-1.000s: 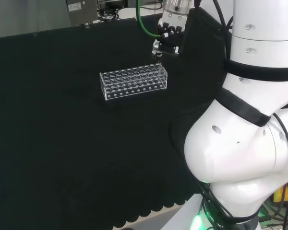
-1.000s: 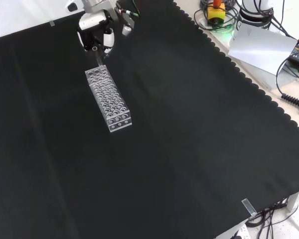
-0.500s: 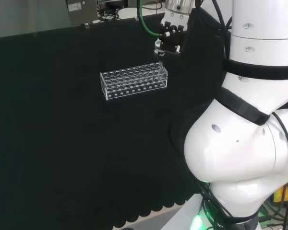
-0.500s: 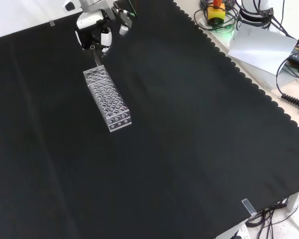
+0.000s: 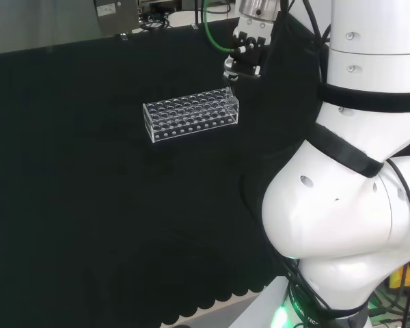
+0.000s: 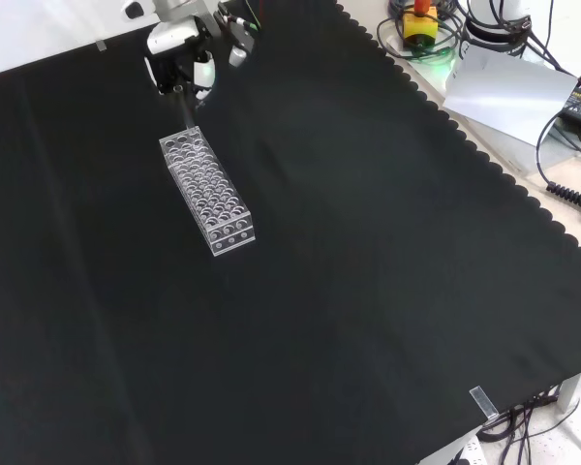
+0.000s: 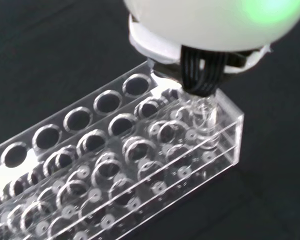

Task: Put the test tube back in the rack.

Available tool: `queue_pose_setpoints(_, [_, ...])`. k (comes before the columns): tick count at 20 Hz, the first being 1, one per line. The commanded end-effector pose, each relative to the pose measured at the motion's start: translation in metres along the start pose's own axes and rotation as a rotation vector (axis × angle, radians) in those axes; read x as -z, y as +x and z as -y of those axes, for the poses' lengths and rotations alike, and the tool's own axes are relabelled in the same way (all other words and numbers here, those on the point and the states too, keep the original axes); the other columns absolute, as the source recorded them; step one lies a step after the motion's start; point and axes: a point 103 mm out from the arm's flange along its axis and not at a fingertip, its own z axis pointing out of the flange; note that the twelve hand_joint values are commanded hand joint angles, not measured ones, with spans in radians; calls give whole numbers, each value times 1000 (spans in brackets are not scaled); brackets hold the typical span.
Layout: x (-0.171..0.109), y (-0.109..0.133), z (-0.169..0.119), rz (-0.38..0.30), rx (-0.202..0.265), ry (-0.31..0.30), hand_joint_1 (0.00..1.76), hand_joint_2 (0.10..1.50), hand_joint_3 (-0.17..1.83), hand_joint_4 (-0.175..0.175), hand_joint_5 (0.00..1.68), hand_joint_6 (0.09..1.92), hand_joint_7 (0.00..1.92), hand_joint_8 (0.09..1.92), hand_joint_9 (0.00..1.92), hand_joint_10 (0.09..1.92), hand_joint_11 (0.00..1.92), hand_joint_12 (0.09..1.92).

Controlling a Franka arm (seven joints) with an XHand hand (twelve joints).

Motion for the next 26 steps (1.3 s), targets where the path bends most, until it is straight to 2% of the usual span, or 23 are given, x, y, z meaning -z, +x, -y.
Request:
queue_pose_setpoints(1, [0, -17, -6, -34, 14, 22, 1438, 646, 592, -175, 1407, 87, 1424, 626, 1322, 607, 1297, 856])
queue_pose_setpoints(5, [-12, -8, -4, -28, 14, 38, 1438, 646, 593, -175, 1408, 87, 1424, 626, 1322, 606, 1297, 856])
queue_pose_setpoints(11, [-23, -9, -3, -22, 1, 52, 1438, 646, 593, -175, 1409, 87, 1425, 626, 1322, 606, 1297, 856])
queue_pose_setpoints(19, [-36, -1, 2, -21, 9, 68, 1438, 645, 593, -175, 1409, 87, 1425, 625, 1322, 606, 1296, 856])
queue_pose_setpoints(20, [-36, 0, 3, -26, 12, 72, 1438, 645, 594, -175, 1410, 87, 1425, 625, 1322, 606, 1296, 856])
queue_pose_setpoints(22, [-34, -4, 4, -93, 21, 70, 1438, 645, 594, -175, 1410, 87, 1424, 626, 1322, 607, 1296, 856])
queue_pose_setpoints(23, [-33, -5, 4, -125, 36, 86, 1399, 648, 601, -175, 1414, 87, 1418, 641, 1397, 623, 1292, 873])
queue_pose_setpoints(25, [-29, -7, 4, -148, 72, 110, 1301, 694, 539, -175, 1356, 336, 1425, 560, 1416, 637, 1166, 1077])
queue_pose_setpoints(26, [-27, -7, 5, -156, 86, 123, 1237, 653, 589, -175, 1240, 439, 1389, 579, 1355, 676, 1053, 1184])
